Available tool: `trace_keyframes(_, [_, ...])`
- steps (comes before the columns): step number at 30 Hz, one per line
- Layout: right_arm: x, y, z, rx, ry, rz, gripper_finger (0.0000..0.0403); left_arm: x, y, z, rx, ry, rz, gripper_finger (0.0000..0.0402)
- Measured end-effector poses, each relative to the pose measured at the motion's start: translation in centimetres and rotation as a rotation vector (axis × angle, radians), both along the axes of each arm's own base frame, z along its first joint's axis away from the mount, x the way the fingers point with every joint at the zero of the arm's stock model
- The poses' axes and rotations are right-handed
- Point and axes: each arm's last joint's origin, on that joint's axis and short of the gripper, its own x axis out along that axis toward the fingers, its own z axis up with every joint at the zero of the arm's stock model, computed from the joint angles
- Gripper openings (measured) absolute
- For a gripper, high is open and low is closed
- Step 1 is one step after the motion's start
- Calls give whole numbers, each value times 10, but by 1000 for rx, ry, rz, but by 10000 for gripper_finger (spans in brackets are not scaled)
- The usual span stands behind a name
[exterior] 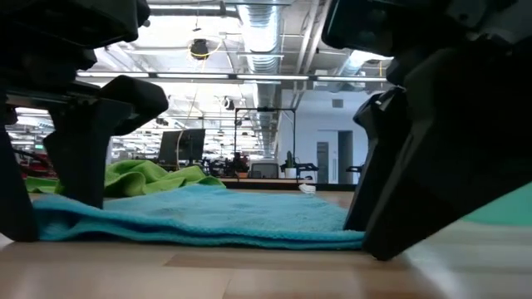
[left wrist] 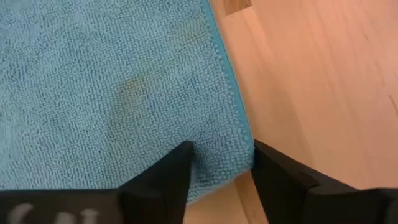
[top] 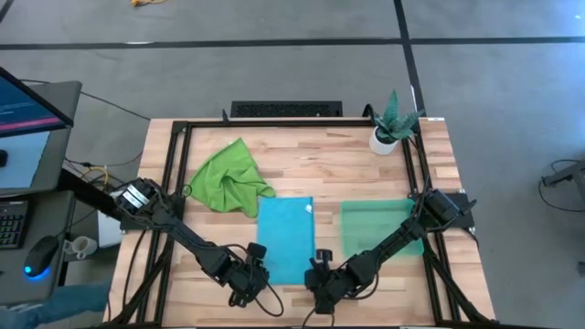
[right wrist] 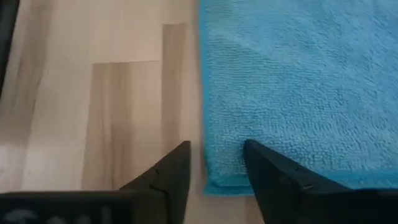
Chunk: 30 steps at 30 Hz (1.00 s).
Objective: Roll microfiber towels into tight, uniform cylinder then place into a basket
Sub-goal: Fold the blue microfiber towel
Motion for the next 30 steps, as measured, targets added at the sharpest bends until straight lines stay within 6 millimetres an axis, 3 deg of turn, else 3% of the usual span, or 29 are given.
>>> trace_keyframes(9, [0,2,1,-16,2,0,15,-1,-4,0,5,-19,-26,36])
trace_keyframes(14, [0,13,7,-15,-11,22,21,1,-11,6,13,-33,-42,5])
trace_keyframes(30, [-6,57,50,37,-55,70,5,-1,-46,47,-47,-11,-21,4])
